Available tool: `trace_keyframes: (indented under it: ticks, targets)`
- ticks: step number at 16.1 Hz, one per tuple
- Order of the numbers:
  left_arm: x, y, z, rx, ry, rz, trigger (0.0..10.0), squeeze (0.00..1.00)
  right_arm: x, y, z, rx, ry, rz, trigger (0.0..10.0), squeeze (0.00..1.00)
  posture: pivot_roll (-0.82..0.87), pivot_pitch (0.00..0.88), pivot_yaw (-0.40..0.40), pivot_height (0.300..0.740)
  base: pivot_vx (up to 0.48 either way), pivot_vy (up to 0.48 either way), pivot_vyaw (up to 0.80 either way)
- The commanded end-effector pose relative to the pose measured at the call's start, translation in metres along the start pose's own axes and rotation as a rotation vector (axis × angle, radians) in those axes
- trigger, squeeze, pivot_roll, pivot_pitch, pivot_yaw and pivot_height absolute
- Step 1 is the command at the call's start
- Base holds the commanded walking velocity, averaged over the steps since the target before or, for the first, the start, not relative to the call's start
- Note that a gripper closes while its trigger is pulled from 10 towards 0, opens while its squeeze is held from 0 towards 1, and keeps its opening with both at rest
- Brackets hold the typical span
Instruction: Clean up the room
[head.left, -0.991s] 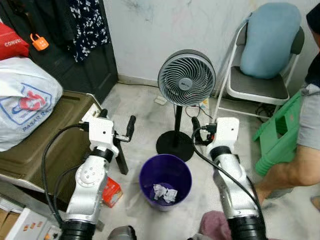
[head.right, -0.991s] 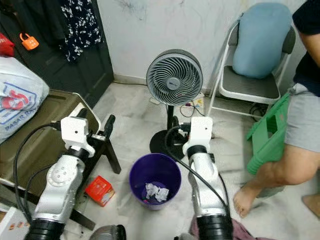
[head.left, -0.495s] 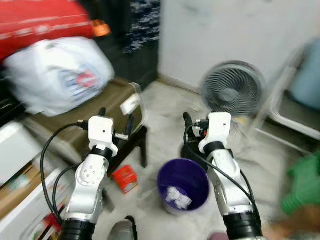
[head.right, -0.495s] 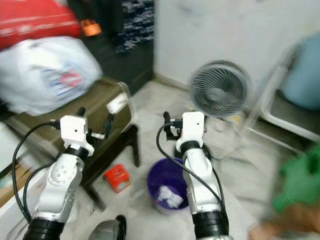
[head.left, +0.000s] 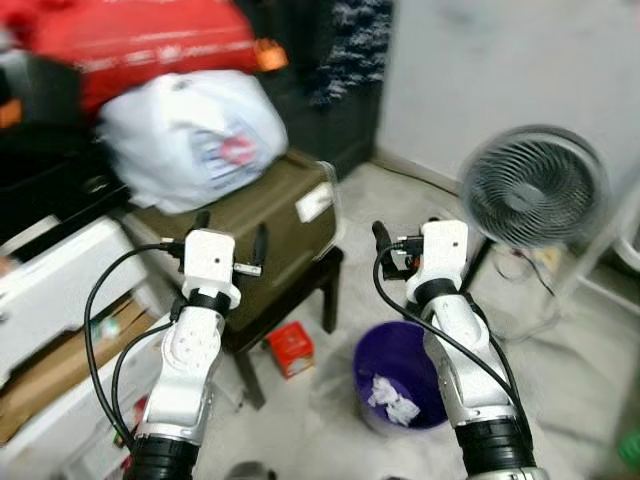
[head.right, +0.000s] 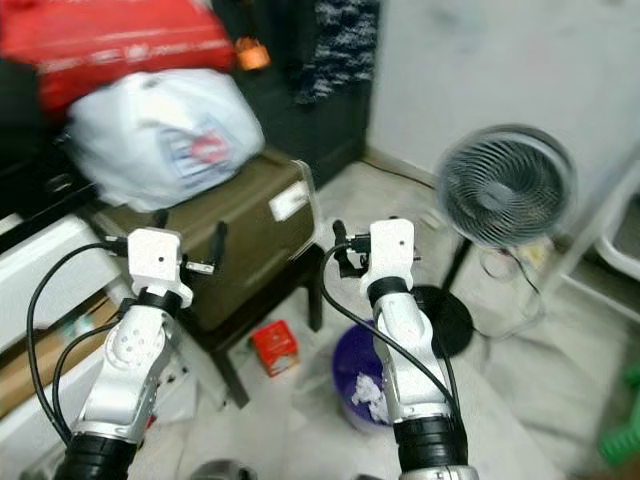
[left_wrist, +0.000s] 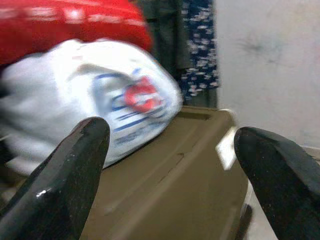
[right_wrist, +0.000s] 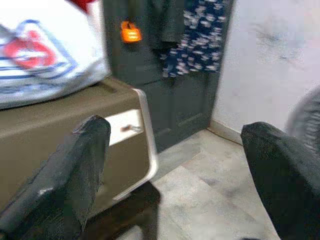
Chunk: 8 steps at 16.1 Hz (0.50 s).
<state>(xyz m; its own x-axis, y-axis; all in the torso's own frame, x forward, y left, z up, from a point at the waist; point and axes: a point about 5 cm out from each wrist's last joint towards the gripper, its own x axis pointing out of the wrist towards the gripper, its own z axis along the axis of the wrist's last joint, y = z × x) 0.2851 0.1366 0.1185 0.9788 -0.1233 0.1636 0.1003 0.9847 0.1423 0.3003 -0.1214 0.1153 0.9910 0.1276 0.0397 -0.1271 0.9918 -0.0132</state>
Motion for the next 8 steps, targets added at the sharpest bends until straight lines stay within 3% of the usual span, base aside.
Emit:
trace_keyframes:
  ticks: [1, 8]
  targets:
    - [-0.0011, 0.0091, -0.0011, 0.003, 0.005, 0.028, 10.0, 0.00, 0.0024, 0.0066, 0.0043, 0.015, -0.019, 0.020, 10.0, 0.00, 0.01, 0.000, -0.004, 0.740, 0.000, 0.000, 0.80]
    - [-0.0009, 0.0087, -0.0026, -0.006, 0.014, 0.024, 10.0, 0.00, 0.0039, 0.0081, 0.0031, 0.014, -0.020, 0.022, 10.0, 0.00, 0.01, 0.000, 0.000, 0.740, 0.000, 0.000, 0.80]
